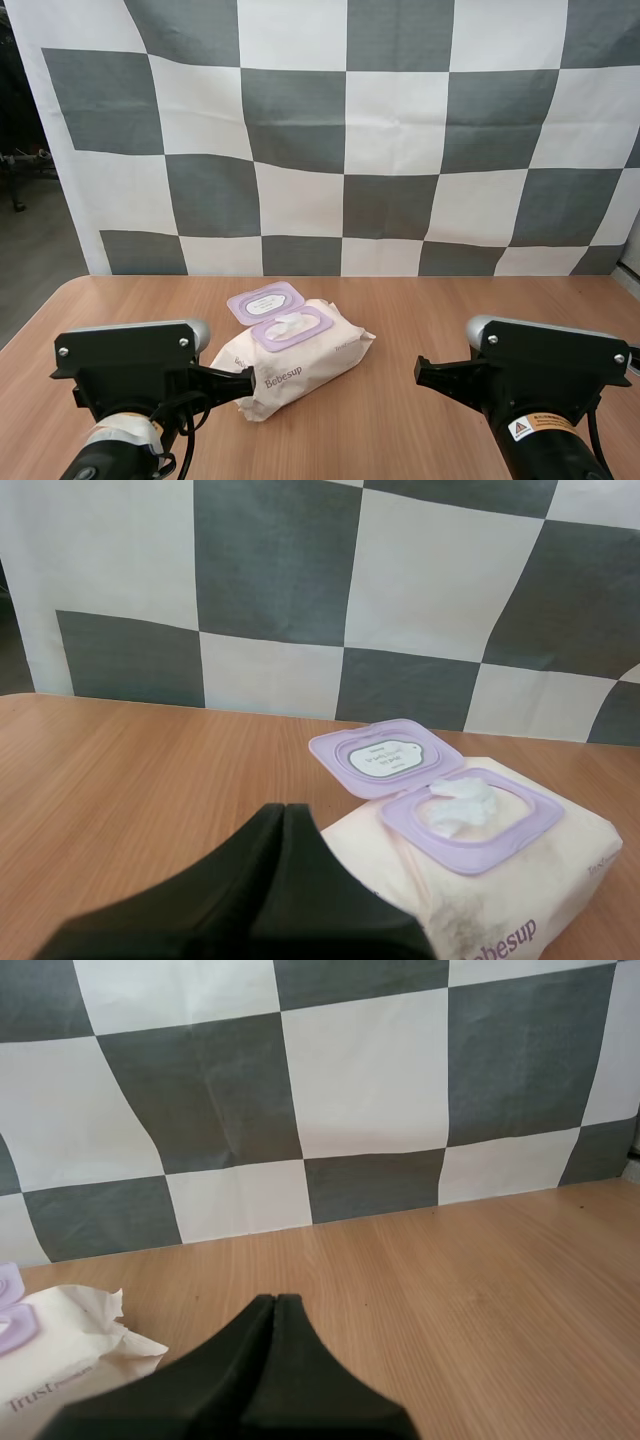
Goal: Open the wet wipes lid
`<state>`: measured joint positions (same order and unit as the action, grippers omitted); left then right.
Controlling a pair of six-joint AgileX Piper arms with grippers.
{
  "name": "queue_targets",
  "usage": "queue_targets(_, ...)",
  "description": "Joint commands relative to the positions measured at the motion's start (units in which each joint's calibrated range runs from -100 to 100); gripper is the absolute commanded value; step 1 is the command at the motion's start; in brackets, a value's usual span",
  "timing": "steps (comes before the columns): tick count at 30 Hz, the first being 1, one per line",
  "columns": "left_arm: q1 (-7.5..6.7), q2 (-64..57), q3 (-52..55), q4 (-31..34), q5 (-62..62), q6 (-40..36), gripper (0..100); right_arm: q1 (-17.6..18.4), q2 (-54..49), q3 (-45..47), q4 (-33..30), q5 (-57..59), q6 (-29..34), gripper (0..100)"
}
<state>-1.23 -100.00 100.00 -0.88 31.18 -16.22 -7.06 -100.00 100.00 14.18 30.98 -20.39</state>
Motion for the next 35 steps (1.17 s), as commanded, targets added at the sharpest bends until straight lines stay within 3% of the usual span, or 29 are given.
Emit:
queue_targets(1, 0.04, 0.0, 0.0, -0.1, -0.1, 0.0, 0, 0.0, 0.0, 0.0, 0.0, 0.1, 2.3, 0)
queue_targets(9, 0.04, 0.0, 0.0, -0.1, -0.1, 0.0, 0, 0.0, 0.0, 0.0, -2.6, -0.1, 2.2, 0)
queue_targets(14, 0.04, 0.0, 0.0, -0.1, -0.1, 0.0, 0, 0.0, 0.0, 0.0, -9.4, -0.4, 2.2, 0)
queue_targets(35, 0.04, 0.0, 0.0, -0.1, -0.1, 0.0, 0, 0.0, 0.0, 0.0, -6.0, -0.4, 2.2, 0)
